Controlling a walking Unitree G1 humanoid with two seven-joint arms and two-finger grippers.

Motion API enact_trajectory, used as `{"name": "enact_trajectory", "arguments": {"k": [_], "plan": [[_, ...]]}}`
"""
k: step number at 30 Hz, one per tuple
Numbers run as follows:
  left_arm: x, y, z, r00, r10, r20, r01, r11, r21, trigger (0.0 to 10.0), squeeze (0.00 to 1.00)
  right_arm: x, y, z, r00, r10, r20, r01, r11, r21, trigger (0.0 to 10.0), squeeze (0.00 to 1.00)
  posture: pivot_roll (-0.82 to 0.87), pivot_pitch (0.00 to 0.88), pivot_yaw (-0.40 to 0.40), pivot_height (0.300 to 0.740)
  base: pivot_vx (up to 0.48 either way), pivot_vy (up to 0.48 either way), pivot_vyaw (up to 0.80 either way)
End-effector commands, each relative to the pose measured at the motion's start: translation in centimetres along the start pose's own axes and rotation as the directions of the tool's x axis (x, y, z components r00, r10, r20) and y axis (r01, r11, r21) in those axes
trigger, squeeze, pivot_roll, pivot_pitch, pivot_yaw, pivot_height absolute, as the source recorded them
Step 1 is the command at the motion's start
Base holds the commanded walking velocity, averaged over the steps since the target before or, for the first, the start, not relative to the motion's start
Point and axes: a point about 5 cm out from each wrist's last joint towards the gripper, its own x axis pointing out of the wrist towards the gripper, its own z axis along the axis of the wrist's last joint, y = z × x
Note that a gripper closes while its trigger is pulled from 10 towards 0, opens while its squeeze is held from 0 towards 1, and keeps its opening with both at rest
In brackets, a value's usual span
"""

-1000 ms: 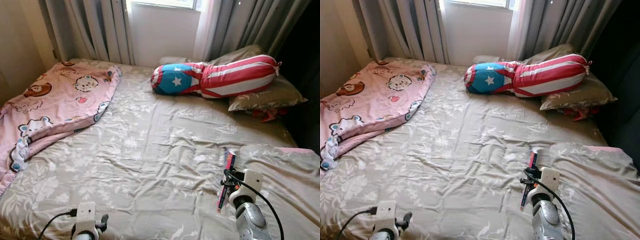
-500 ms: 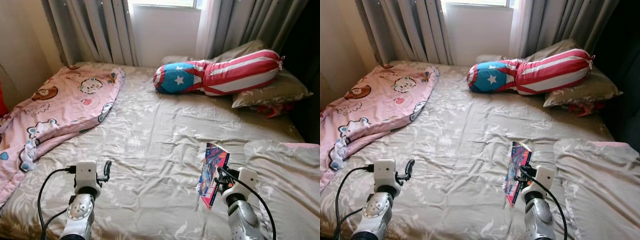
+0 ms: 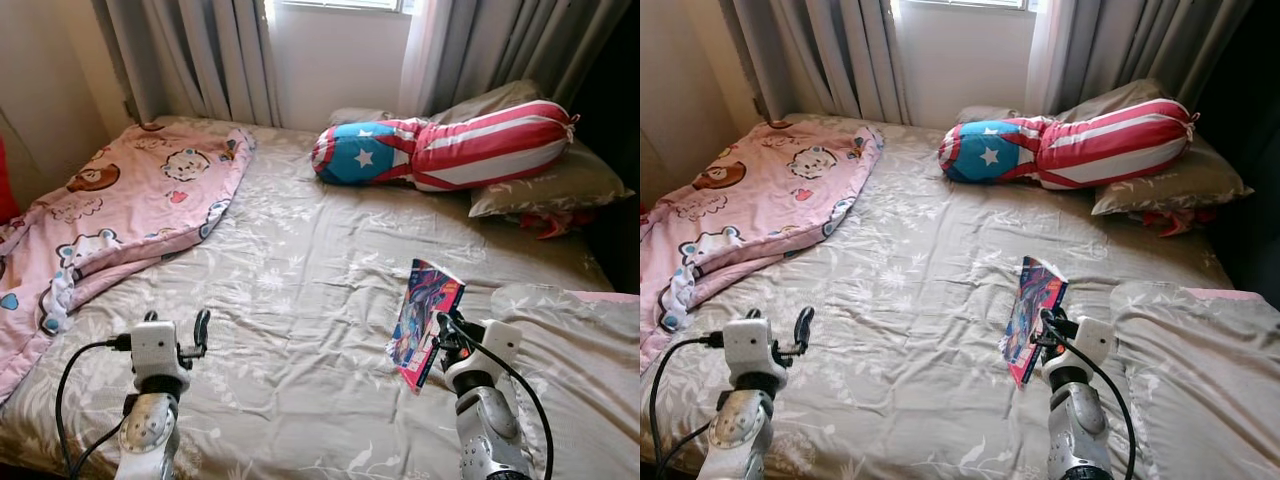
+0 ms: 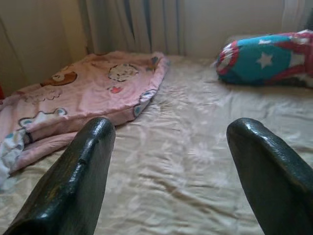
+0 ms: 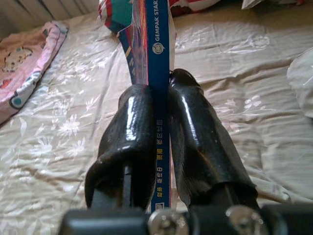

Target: Clean up the room

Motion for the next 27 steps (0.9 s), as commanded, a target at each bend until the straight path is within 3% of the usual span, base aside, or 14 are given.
{"name": "enact_trajectory", "arguments": {"k": [1, 8, 10, 17, 27], "plan": [[-0.2, -0.3, 0.1, 1.0, -0.003, -0.006, 0.003, 1.0, -0.016, 10.0, 0.0, 0.4, -0.1, 1.3, 0.999, 0.015, 0.04, -0.014, 1.0, -0.024, 10.0, 0.0, 0.04, 0.0, -0.093, 0.705, 0.0, 0.0, 0.0], [-0.3, -1.1, -0.7, 0.997, -0.038, -0.064, 0.036, 0.999, -0.021, 10.0, 0.0, -0.1, -0.1, 1.3, 0.997, 0.003, 0.073, -0.002, 1.0, -0.012, 10.0, 0.0, -0.01, 0.0, -0.067, 0.69, 0.0, 0.0, 0.0], [0.3, -1.2, -0.5, 0.997, -0.038, -0.066, 0.037, 0.999, -0.022, 10.0, 0.0, -0.2, -0.2, 1.2, 0.998, -0.013, 0.064, 0.013, 1.0, -0.012, 10.0, 0.0, -0.01, 0.0, -0.066, 0.69, 0.0, 0.0, 0.0], [0.1, -1.4, -0.5, 0.997, -0.038, -0.065, 0.035, 0.999, -0.034, 10.0, 0.0, -0.5, -0.4, 0.7, 1.0, -0.007, 0.012, 0.008, 0.999, -0.047, 10.0, 0.0, -0.01, 0.0, -0.075, 0.69, 0.0, 0.0, 0.0], [-0.3, -1.0, -1.0, 0.996, -0.034, -0.085, 0.031, 0.999, -0.029, 10.0, 0.0, -0.7, 0.0, 0.6, 0.999, -0.004, 0.034, 0.005, 1.0, -0.027, 10.0, 0.0, -0.01, 0.0, -0.078, 0.675, 0.0, 0.0, 0.0]]}}
